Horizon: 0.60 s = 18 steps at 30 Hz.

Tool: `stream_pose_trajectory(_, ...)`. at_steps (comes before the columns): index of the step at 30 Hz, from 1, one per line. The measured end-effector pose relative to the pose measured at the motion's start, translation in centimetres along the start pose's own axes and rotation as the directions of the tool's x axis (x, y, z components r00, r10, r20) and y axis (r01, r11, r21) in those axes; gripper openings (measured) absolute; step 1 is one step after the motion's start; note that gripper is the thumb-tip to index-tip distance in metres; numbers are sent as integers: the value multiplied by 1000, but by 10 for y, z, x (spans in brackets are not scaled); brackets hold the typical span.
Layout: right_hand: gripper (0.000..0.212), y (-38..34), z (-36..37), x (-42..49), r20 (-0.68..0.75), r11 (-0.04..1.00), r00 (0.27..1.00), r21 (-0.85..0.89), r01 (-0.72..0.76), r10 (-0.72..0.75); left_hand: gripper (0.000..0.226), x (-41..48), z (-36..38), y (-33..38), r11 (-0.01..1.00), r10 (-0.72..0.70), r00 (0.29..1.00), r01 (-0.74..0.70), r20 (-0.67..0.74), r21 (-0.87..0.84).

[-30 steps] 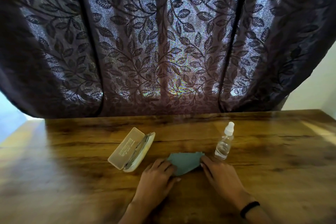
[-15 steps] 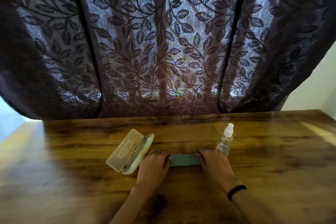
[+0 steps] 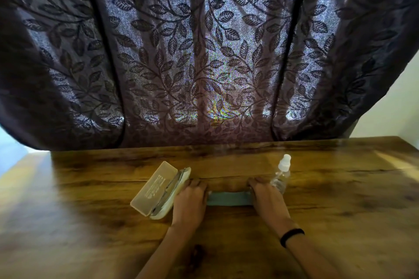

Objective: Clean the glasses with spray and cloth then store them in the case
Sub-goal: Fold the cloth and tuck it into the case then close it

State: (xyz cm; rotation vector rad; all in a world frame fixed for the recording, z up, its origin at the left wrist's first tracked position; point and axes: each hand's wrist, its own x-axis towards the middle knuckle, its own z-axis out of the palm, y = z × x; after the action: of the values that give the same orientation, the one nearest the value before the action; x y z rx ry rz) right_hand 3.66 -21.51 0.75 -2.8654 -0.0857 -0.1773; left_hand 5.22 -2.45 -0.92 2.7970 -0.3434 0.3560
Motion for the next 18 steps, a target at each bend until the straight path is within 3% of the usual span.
stream_pose_trajectory(4,25,4,5,-11,-20,999,999,36,36,-35,26,-13,-1,4,985,167,985,-166,29,-54)
stream_pose_trajectory(7,30,5,9,-14,13,999,999,32,40,-41,35,-23,1,13,967,236,963,-220,131,-128)
stream_pose_trajectory(11,28,3,9,-12,35,998,999,54,35,-37,45,-36,8,24,965,261,933,-252,247,-71)
stream_pose_trajectory(18,15,-3,8,-4,42,992,996,98,-78,75,48,-46,14,28,973,230,947,-230,222,-27)
